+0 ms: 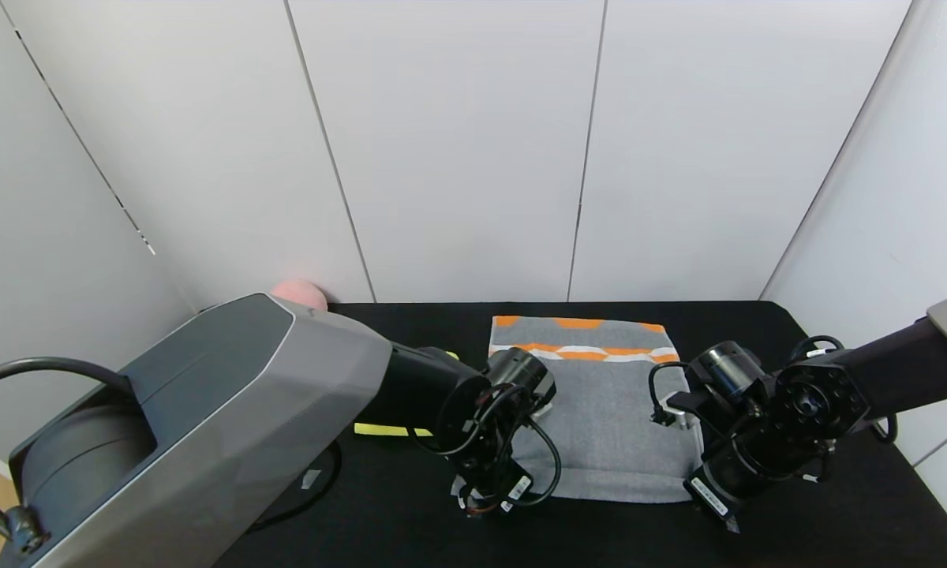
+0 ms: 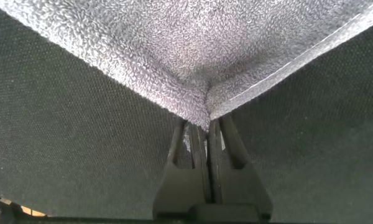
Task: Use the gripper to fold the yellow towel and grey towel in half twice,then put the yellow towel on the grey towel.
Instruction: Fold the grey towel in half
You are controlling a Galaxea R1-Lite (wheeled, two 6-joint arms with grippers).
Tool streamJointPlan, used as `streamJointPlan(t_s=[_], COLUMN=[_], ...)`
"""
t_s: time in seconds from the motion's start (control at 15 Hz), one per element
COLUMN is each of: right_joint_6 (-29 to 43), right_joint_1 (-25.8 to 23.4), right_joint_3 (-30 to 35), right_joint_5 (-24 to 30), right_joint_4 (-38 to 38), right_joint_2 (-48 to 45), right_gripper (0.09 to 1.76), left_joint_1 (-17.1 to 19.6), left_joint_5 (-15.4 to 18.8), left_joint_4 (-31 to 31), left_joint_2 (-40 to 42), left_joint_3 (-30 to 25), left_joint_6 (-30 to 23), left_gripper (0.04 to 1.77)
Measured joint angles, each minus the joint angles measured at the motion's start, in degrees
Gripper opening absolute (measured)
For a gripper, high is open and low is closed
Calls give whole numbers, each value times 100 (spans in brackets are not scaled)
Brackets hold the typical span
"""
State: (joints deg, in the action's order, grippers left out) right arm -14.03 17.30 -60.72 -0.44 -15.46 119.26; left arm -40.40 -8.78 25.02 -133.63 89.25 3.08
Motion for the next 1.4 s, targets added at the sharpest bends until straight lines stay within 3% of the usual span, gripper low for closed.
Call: streamJointPlan(t_s=[0.53,0.8,1.4], right_joint_6=[0,13,-9], right_joint_1=[1,33,72], right_joint_3=[48,221,562], right_joint_5=[11,49,87], right_joint_4=[-50,-112,-641], right_joint_2=[-126,-396,-1093], right_gripper=[13,13,13], left_joint_1=[-66,-177,-386], left_joint_5=[18,35,29], left_joint_4=[30,380,427], left_joint_2=[155,360,996], left_joint_3=[-50,-154,-918], left_joint_6=[-194,-227,-410], left_gripper=[13,13,13])
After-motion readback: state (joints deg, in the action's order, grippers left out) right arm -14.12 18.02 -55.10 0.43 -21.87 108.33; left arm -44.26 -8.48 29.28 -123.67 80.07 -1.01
